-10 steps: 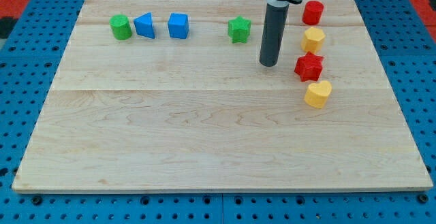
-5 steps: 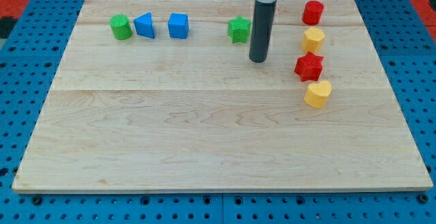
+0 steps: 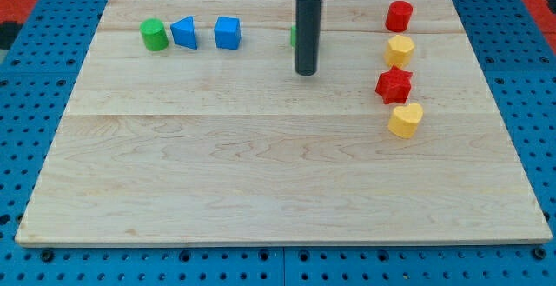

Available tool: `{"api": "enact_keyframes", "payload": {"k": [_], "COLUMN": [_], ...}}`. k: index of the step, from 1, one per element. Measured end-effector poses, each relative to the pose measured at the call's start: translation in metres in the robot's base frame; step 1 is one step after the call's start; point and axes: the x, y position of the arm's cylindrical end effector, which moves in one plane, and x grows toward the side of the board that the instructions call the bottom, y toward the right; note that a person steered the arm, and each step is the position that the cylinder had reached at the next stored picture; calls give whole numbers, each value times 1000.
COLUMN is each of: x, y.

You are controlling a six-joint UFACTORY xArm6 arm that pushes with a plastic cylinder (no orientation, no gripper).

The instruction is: Move red circle towards left bottom corner of the board

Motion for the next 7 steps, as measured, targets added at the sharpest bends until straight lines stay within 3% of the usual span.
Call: {"api": "enact_keyframes", "payload": {"k": [3, 5, 6, 7], "x": [-71, -75, -112, -139], "y": [100, 176, 211, 203]}}
